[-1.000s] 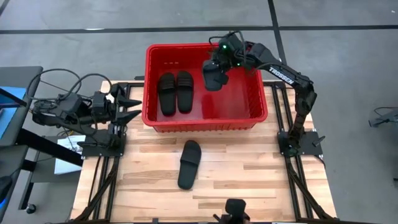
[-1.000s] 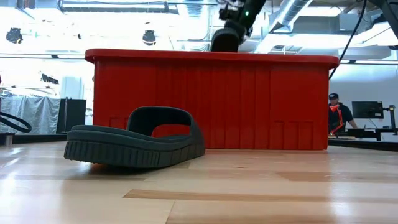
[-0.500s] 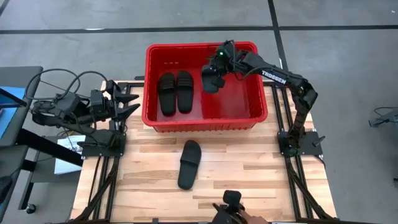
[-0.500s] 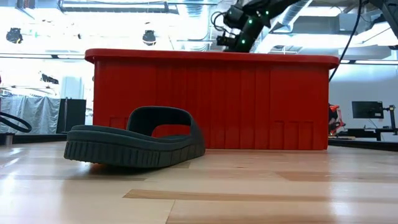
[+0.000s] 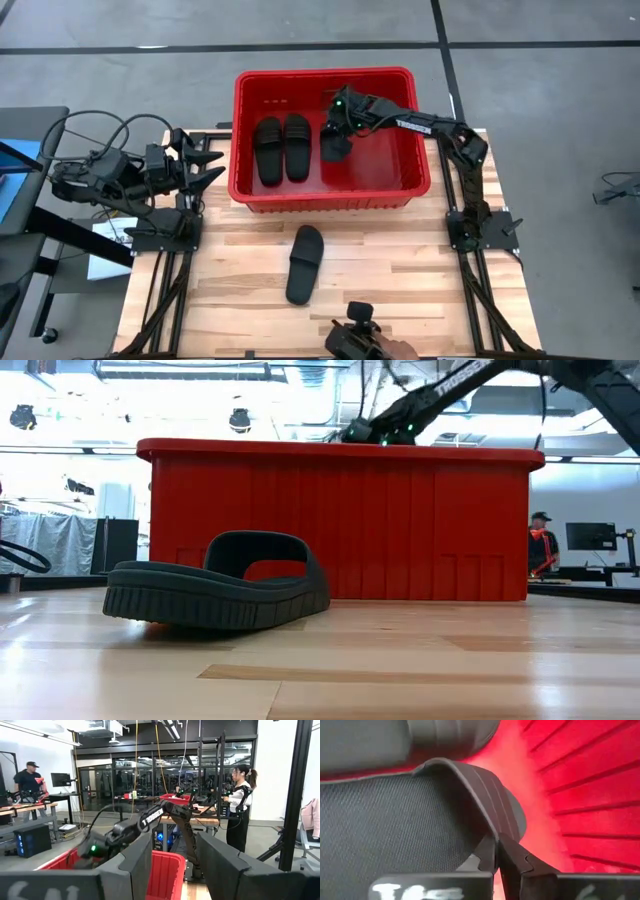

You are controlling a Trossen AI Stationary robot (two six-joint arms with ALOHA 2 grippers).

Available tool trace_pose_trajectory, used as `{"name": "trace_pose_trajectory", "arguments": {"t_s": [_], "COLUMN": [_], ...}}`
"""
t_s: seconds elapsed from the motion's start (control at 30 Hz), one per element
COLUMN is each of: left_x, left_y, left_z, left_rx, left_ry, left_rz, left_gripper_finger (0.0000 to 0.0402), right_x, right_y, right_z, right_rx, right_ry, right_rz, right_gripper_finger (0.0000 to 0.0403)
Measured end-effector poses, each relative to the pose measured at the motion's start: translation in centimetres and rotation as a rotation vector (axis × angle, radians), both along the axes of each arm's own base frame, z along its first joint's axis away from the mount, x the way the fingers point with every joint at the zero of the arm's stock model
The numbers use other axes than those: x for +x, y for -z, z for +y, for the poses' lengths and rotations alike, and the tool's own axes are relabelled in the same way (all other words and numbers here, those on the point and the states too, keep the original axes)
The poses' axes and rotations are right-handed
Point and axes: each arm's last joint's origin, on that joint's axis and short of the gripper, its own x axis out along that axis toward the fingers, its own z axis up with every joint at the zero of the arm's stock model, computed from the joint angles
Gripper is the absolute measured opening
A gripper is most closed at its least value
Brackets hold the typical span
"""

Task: Pick and place slides into bin
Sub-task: Put the black slide into the red container

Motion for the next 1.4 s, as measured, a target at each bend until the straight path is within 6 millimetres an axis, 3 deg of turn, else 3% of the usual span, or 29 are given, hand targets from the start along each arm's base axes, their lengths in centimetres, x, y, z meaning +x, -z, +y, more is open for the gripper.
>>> {"name": "trace_pose_trajectory", "arguments": {"t_s": [0.3,0.83,1.4], "left_x": [0.0,0.0,0.1], "left_y": [0.0,0.0,0.3], "left_z": [0.0,0.0,0.0], "left_rx": [0.000,-0.003,-0.003], "left_ry": [0.000,0.001,0.003], "left_rz": [0.000,0.001,0.027], "left_gripper_finger": [0.0146,0.0146,0.0146], "right_x": [1.1,1.2,1.1], "right_y": [4.0,4.0,4.1], "right_z": [-0.5,-0.3,-0.2], "right_rx": [0.051,0.043,0.051], "right_ry": [-0.029,-0.044,-0.024], "right_rz": [0.072,0.089,0.090], "right_gripper_finger": [0.0000,0.0002,0.0140]}}
